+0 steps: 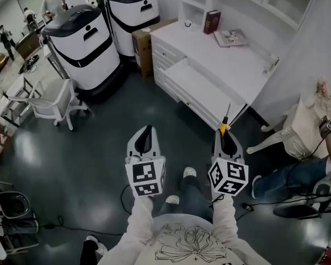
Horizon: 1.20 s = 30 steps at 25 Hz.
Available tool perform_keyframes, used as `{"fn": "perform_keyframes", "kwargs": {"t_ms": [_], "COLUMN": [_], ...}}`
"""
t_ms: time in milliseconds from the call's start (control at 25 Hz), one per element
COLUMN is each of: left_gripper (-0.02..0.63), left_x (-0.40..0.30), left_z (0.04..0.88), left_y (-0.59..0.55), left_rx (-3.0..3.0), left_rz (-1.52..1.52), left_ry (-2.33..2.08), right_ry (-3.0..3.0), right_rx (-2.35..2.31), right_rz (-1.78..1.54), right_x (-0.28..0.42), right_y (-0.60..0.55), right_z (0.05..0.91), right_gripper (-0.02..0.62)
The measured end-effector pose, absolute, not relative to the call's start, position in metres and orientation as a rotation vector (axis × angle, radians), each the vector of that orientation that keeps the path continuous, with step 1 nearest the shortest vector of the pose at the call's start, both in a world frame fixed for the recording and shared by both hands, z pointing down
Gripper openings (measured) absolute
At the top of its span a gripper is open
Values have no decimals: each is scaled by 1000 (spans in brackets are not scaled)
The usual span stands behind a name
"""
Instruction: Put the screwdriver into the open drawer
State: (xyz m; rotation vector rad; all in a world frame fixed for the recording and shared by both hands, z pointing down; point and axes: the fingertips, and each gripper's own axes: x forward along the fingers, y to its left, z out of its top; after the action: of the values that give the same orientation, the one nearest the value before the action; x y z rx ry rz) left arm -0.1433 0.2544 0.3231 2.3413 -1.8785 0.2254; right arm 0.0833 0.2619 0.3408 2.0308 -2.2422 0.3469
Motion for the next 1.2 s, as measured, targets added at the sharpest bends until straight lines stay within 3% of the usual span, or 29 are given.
{"fn": "perform_keyframes", "kwargs": {"t_ms": [1200], "left_gripper": [9], "left_x": [-64], "left_z": [329], "left_y": [-26], "left_rx": [2221], "left_rz": [238], "left_ry": [-1999], "right_ry": [-2377], "right_rx": [1856], "right_rz": [349], "right_x": [155], "right_y": [-53], "right_z": [344], "right_gripper": [72]}}
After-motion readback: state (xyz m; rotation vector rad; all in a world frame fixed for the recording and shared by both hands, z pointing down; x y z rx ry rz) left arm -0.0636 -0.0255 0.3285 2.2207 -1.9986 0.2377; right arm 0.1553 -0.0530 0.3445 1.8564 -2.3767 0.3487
